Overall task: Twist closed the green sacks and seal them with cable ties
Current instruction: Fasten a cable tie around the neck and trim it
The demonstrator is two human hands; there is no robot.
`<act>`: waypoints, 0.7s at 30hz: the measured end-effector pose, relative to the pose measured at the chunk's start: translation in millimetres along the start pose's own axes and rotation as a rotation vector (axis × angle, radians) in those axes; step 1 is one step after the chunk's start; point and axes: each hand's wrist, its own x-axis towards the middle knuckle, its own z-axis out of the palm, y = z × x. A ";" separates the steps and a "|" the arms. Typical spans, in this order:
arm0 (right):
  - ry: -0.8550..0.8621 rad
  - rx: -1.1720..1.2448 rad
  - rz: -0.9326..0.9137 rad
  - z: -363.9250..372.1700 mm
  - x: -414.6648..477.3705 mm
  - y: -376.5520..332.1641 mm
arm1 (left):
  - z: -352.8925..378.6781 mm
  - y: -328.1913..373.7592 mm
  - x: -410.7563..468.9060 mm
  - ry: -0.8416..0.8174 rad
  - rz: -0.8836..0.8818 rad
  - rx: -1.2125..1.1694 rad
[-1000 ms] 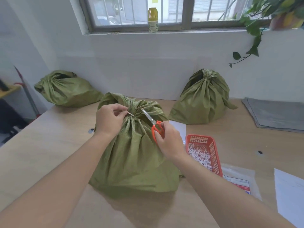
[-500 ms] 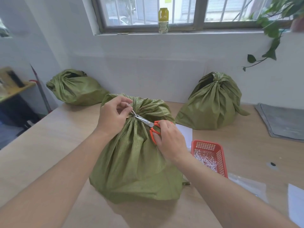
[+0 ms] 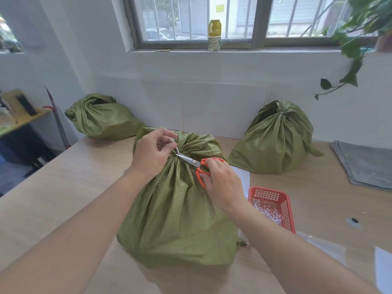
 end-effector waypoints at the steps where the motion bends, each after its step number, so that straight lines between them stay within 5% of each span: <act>1: 0.004 -0.001 0.004 -1.0 -0.3 -1.2 | -0.2 -0.4 0.2 -0.001 -0.002 -0.005; 12: -0.017 0.018 0.077 -6.3 -6.5 -10.9 | 1.9 -1.1 -1.9 0.075 -0.045 -0.026; 21: 0.055 0.628 0.714 -16.8 -26.4 20.9 | 46.2 21.3 -15.5 0.035 -0.156 -0.304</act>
